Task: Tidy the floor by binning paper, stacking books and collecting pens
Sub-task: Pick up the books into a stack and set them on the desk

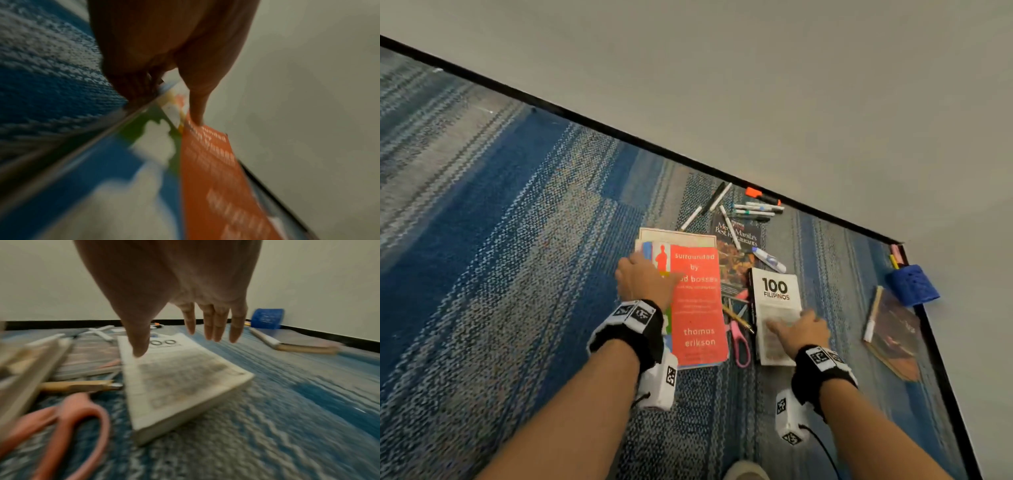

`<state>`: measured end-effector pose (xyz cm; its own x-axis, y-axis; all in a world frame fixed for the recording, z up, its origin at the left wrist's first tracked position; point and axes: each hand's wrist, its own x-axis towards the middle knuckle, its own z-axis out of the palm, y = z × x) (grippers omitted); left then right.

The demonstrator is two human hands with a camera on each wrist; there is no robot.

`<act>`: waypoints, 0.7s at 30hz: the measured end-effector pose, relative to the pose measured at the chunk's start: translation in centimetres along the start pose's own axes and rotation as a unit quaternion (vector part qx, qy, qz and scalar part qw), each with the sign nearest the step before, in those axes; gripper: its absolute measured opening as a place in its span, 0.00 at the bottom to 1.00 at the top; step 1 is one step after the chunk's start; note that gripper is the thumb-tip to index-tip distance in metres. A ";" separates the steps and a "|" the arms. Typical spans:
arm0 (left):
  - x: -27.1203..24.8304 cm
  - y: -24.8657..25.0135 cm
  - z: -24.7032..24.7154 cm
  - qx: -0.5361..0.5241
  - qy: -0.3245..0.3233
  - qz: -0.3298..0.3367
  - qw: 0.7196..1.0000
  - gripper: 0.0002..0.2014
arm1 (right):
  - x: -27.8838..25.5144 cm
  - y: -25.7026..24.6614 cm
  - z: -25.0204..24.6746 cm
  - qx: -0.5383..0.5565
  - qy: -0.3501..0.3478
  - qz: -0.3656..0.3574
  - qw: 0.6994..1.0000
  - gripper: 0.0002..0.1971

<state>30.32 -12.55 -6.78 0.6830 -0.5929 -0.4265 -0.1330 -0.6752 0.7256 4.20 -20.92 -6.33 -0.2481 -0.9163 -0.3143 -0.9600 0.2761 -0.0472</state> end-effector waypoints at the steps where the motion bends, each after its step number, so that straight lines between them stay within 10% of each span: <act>1: 0.0 -0.8 0.0 0.063 0.002 -0.023 0.998 0.45 | 0.3 1.2 0.1 -0.003 -0.037 0.038 0.999 0.48; 7: 0.0 -3.9 0.5 0.136 -0.053 -0.036 0.989 0.48 | 3.5 5.9 3.3 0.122 -0.101 0.062 0.985 0.57; 17: -1.3 -3.3 1.5 0.063 -0.057 -0.043 0.995 0.42 | 2.4 3.1 -3.2 0.429 -0.189 0.054 0.882 0.11; 21: -0.7 -3.7 1.4 0.019 -0.083 -0.072 0.994 0.42 | 0.5 -1.5 -5.9 0.363 -0.036 -0.078 0.928 0.07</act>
<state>29.36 -10.25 -9.90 0.5694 -0.5512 -0.6099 -0.0719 -0.7725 0.6310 4.77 -23.48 -0.84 -0.0792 -0.9468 -0.3118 -0.6356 0.2889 -0.7159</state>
